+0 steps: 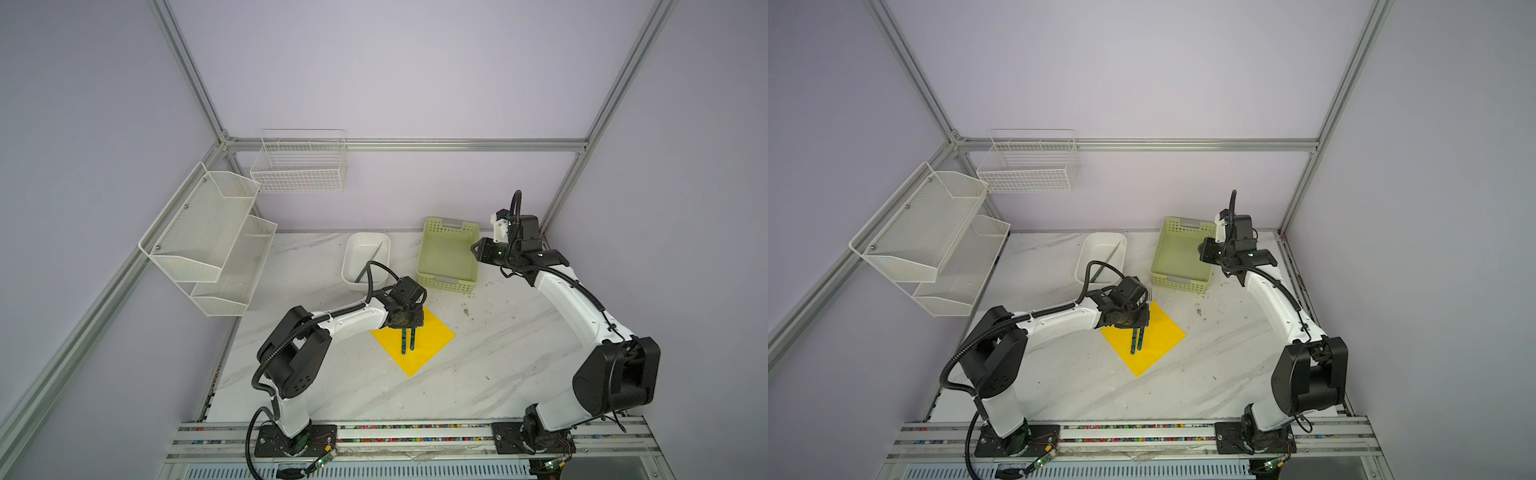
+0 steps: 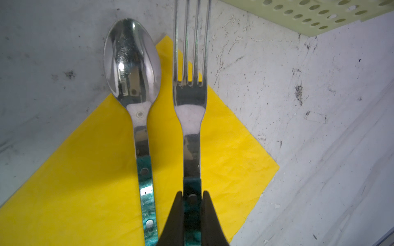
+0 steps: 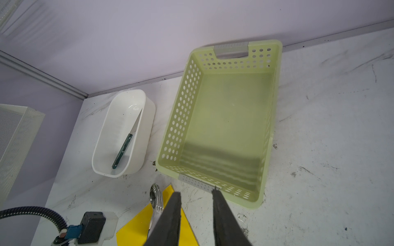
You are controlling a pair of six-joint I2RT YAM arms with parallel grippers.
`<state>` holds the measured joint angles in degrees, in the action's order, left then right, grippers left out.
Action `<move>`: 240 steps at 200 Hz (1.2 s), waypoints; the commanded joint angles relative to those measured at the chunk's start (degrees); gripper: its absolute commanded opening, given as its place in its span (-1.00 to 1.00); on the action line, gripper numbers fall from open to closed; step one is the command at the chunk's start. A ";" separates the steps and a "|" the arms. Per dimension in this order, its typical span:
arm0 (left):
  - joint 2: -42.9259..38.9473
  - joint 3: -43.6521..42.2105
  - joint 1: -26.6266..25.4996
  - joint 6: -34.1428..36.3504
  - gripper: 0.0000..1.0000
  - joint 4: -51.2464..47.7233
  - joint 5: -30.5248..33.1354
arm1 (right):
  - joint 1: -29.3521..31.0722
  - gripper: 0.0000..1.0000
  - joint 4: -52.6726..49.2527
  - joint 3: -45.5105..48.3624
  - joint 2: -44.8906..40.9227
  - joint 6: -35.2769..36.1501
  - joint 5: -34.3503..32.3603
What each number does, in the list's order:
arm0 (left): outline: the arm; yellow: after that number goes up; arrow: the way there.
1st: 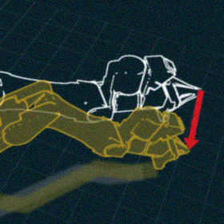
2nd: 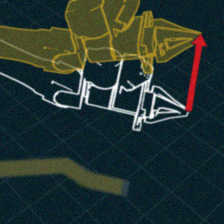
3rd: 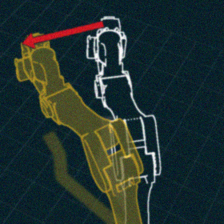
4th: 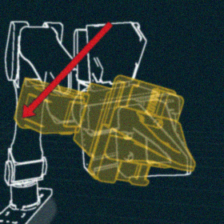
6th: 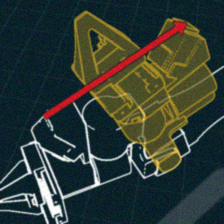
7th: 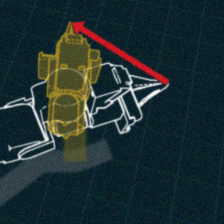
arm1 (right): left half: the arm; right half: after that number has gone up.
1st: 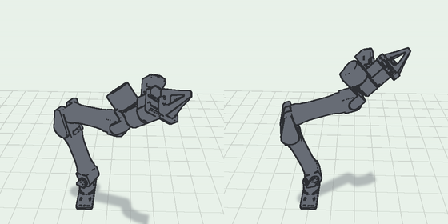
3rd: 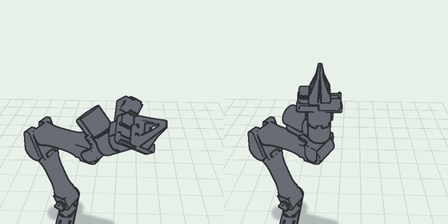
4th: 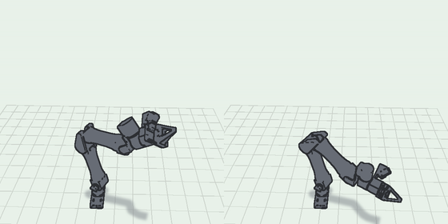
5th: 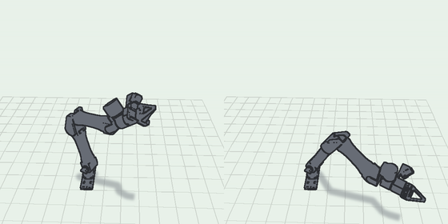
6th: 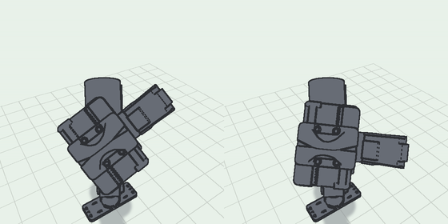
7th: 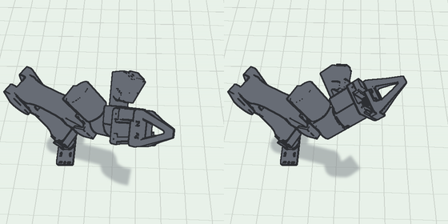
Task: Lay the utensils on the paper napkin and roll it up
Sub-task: 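Lower the fork onto the napkin beside the spoon with the left gripper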
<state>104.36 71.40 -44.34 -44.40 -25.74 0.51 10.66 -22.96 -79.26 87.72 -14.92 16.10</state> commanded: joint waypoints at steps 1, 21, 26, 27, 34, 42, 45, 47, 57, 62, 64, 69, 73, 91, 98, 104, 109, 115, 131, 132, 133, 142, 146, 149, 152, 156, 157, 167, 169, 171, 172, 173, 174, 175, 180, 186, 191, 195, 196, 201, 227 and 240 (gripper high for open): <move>0.19 -1.30 -0.19 -0.17 -0.98 2.94 -0.88 | 0.22 -0.41 0.11 -0.13 -0.23 0.14 0.67; 1.27 -0.93 -0.17 -0.07 -0.98 3.32 -1.87 | 0.24 -0.41 0.11 -0.20 0.08 0.15 0.95; 1.47 -0.82 -0.22 -0.09 -0.99 3.32 -1.89 | 0.19 -0.41 0.11 -0.21 0.14 0.11 1.01; 1.55 -0.78 -0.22 -0.04 -0.98 3.32 -1.86 | 0.17 -0.41 0.11 -0.20 0.16 0.13 0.98; 1.87 -0.66 -0.22 -0.15 -0.98 3.35 -2.01 | 0.24 -0.41 0.11 -0.19 0.26 0.15 0.98; 2.21 -0.56 -0.18 -0.24 -0.98 3.32 -2.18 | 0.20 -0.41 0.11 -0.19 0.40 0.15 1.03; 2.35 -0.56 -0.21 -0.24 -0.98 3.32 -2.27 | 0.22 -0.41 0.11 -0.24 0.36 0.16 1.00; 2.48 -0.56 -0.22 -0.25 -0.98 3.28 -2.27 | 0.24 -0.41 0.11 -0.20 0.35 0.15 1.01; 2.75 -0.56 -0.22 -0.42 -0.98 3.16 -2.26 | 0.19 -0.41 0.11 -0.19 0.46 0.13 1.06; 2.87 -0.56 -0.22 -0.50 -0.98 3.08 -2.17 | 0.22 -0.41 0.11 -0.19 0.43 0.15 1.11; 2.96 -0.49 -0.16 -0.51 -0.98 2.98 -2.18 | 0.24 -0.41 0.11 -0.19 0.50 0.15 1.06; 3.11 -0.47 -0.22 -0.53 -0.98 2.90 -2.10 | 0.24 -0.41 0.10 -0.27 0.47 0.15 1.18; 3.20 -0.39 -0.21 -0.51 -0.98 2.84 -2.10 | 0.24 -0.41 0.11 -0.23 0.49 0.07 1.21; 3.47 -0.21 -0.22 -0.55 -0.98 2.71 -1.94 | 0.19 -0.41 0.11 -0.20 0.52 0.04 1.38; 3.44 -0.07 -0.22 -0.51 -0.98 2.49 -1.64 | 0.20 -0.41 0.11 -0.19 0.45 0.06 1.34; 3.57 -0.03 -0.22 -0.52 -0.98 2.23 -1.36 | 0.22 -0.41 0.11 -0.17 0.43 0.06 1.39; 3.50 -0.03 -0.22 -0.60 -0.98 1.98 -1.02 | 0.20 -0.41 0.11 -0.19 0.48 0.07 1.39; 3.48 -0.03 -0.22 -0.69 -0.99 1.77 -0.74 | 0.19 -0.41 0.11 -0.21 0.47 0.02 1.40; 3.39 -0.03 -0.18 -0.90 -0.99 1.37 -0.06 | 0.20 -0.41 0.11 -0.23 0.48 0.00 1.65; 3.40 -0.03 -0.20 -0.93 -0.99 1.29 -0.07 | 0.18 -0.41 0.11 -0.25 0.50 0.03 1.65; 3.35 -0.03 -0.21 -0.94 -0.99 1.25 -0.03 | 0.21 -0.41 0.11 -0.27 0.51 0.00 1.65; 3.26 -0.09 -0.20 -1.04 -0.99 1.20 0.21 | 0.18 -0.41 0.13 -0.28 0.52 -0.02 1.74; 3.30 -0.07 -0.16 -1.04 -0.99 1.23 0.27 | 0.24 -0.41 0.11 -0.28 0.51 -0.02 1.78; 3.29 -0.03 -0.21 -1.04 -0.99 1.15 0.28 | 0.21 -0.41 0.11 -0.28 0.61 -0.02 1.87; 3.19 -0.03 -0.20 -1.08 -0.99 1.20 0.28 | 0.22 -0.41 0.11 -0.28 0.55 -0.02 1.91; 3.21 -0.03 -0.18 -1.05 -0.99 1.19 0.35 | 0.21 -0.41 0.11 -0.28 0.63 -0.02 2.00; 3.22 -0.03 -0.20 -1.04 -0.99 1.20 0.36 | 0.18 -0.41 0.11 -0.28 0.62 -0.02 2.00; 3.04 -0.03 -0.10 -1.05 -0.99 1.21 0.62 | 0.19 -0.41 0.11 -0.30 0.76 -0.02 2.09; 3.02 -0.03 -0.08 -1.02 -0.99 1.26 0.69 | 0.21 -0.41 0.11 -0.28 0.71 0.02 2.10; 2.97 0.02 -0.17 -0.97 -0.99 1.23 0.75 | 0.17 -0.41 0.11 -0.28 0.77 -0.01 2.10; 2.97 0.04 -0.15 -0.96 -0.99 1.22 0.78 | 0.21 -0.41 0.11 -0.28 0.77 -0.02 2.10; 2.92 0.05 -0.14 -0.95 -0.99 1.22 0.79 | 0.22 -0.41 0.11 -0.32 0.73 -0.02 2.14; 2.89 0.05 -0.14 -0.95 -0.99 1.22 0.89 | 0.23 -0.41 0.11 -0.30 0.76 -0.02 2.16; 2.93 0.06 -0.18 -0.95 -0.99 1.26 0.89 | 0.24 -0.41 0.11 -0.29 0.73 -0.02 2.17; 2.94 0.10 -0.17 -0.92 -0.99 1.17 1.10 | 0.23 -0.41 0.11 -0.39 0.78 -0.08 2.18; 2.87 0.19 -0.09 -0.95 -0.99 1.05 1.32 | 0.24 -0.41 0.11 -0.41 0.83 -0.12 2.27; 2.87 0.28 -0.15 -0.95 -0.99 0.94 1.58 | 0.19 -0.41 0.10 -0.47 0.87 -0.11 2.33; 2.95 0.32 -0.16 -0.95 -0.99 0.95 1.59 | 0.22 -0.41 0.11 -0.41 0.87 -0.11 2.36; 3.00 0.37 -0.11 -0.95 -0.99 0.95 1.60 | 0.19 -0.41 0.11 -0.43 0.87 -0.11 2.36; 3.04 0.49 -0.12 -1.00 -0.99 0.90 1.60 | 0.22 -0.41 0.11 -0.45 0.97 -0.12 2.44; 3.62 1.15 -0.14 -0.99 -0.99 0.69 1.66 | 0.24 -0.41 0.11 -0.41 1.13 -0.11 2.71; 3.84 1.20 -0.12 -1.11 -0.99 0.67 1.77 | 0.21 -0.40 0.11 -0.28 1.32 -0.11 2.83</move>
<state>108.55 71.40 -44.34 -44.49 -25.36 1.26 10.66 -22.96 -79.26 88.09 -14.96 18.09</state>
